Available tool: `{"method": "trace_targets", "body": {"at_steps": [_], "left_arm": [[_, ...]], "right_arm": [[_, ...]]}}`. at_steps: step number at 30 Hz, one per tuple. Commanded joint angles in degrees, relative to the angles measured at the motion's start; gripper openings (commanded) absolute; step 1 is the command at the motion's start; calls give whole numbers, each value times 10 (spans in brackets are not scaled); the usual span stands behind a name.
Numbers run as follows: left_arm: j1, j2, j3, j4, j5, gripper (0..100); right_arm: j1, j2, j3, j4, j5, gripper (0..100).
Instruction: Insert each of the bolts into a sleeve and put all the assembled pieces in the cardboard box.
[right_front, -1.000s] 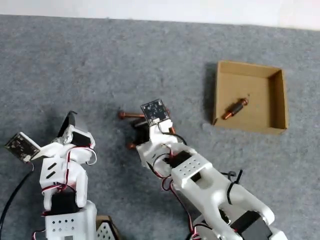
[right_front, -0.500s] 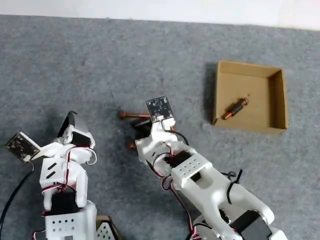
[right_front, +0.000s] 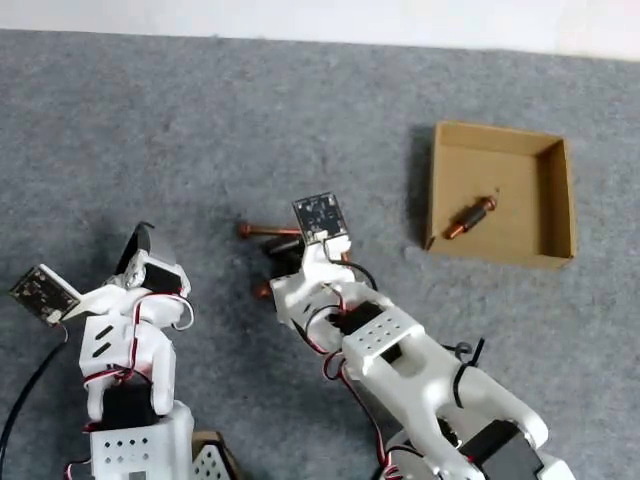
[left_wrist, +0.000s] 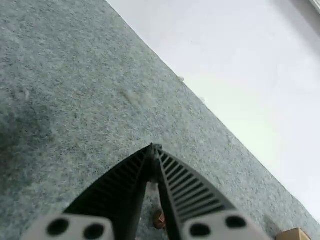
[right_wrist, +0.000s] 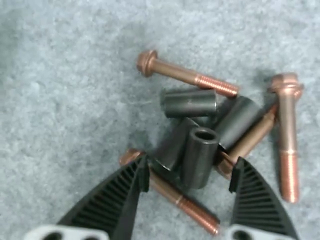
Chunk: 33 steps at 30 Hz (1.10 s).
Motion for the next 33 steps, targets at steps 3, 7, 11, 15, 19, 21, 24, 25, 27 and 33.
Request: {"method": "trace_targets", "body": {"at_steps": [3, 7, 11, 15, 19, 21, 24, 25, 27, 33], "left_arm": [[2, -7, -6, -13, 2, 7], [2, -7, -6, -13, 2, 7], [2, -7, -6, -13, 2, 7], [2, -7, -6, -13, 2, 7], [2, -7, -6, -13, 2, 7], [2, -7, -6, -13, 2, 7], [2, -7, -6, -13, 2, 7], [2, -7, -6, -13, 2, 7], [2, -7, -6, -13, 2, 7], [2, -7, -6, -13, 2, 7]], "right_arm": [[7, 33, -29, -17, -2, 241], [27, 92, -48, -17, -1, 241], [41, 97, -90, -15, -1, 241], [43, 101, -92, -15, -1, 241], [44, 101, -92, -15, -1, 241], [44, 102, -92, -15, -1, 219], [44, 102, -92, -14, -1, 129], [44, 102, -92, -14, -1, 100], [44, 102, -92, -14, -1, 56], [44, 102, -91, -14, -1, 82]]}}
